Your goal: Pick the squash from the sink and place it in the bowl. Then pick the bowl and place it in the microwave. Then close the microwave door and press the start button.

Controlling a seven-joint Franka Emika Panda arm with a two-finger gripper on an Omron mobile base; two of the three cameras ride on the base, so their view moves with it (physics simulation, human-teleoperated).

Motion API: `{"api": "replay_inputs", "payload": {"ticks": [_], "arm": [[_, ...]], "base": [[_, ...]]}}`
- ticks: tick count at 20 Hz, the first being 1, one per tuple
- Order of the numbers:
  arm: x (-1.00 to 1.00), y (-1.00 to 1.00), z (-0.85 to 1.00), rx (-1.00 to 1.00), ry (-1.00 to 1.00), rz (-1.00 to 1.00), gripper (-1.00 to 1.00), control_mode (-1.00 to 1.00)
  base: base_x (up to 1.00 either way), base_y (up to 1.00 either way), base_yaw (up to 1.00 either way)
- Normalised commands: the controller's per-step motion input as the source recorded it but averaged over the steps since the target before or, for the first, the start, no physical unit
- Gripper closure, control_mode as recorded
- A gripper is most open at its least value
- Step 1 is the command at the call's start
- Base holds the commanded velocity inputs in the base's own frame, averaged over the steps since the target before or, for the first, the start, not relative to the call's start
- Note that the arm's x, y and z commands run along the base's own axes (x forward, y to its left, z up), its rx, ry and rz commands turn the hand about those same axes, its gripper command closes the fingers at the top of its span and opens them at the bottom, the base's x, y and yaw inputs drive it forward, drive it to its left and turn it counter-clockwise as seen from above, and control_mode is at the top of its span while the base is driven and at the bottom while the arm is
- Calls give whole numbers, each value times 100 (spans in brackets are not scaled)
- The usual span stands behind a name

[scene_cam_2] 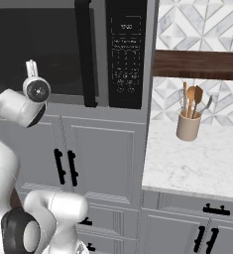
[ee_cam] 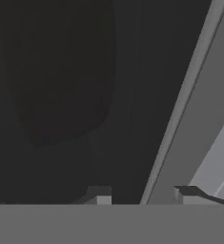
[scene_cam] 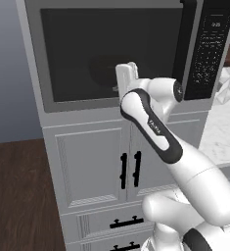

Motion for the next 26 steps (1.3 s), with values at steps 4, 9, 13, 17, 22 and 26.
{"api": "replay_inputs", "payload": {"ticks": [4, 9, 13, 17, 22, 26], "arm": [[-63, -7, 0, 0, -4, 5, -100, -100], [-100, -41, 1, 0, -10, 2, -100, -100], [-91, -68, 11, 0, -1, -4, -100, -100], [-46, -92, 16, 0, 9, -14, -100, -100], [-24, -100, 6, 0, 15, -12, -100, -100], [-9, -100, 0, 0, 16, -8, -100, -100]], "base": [[0, 0, 0], [0, 0, 0], [0, 0, 0], [0, 0, 0], [0, 0, 0], [0, 0, 0]]}}
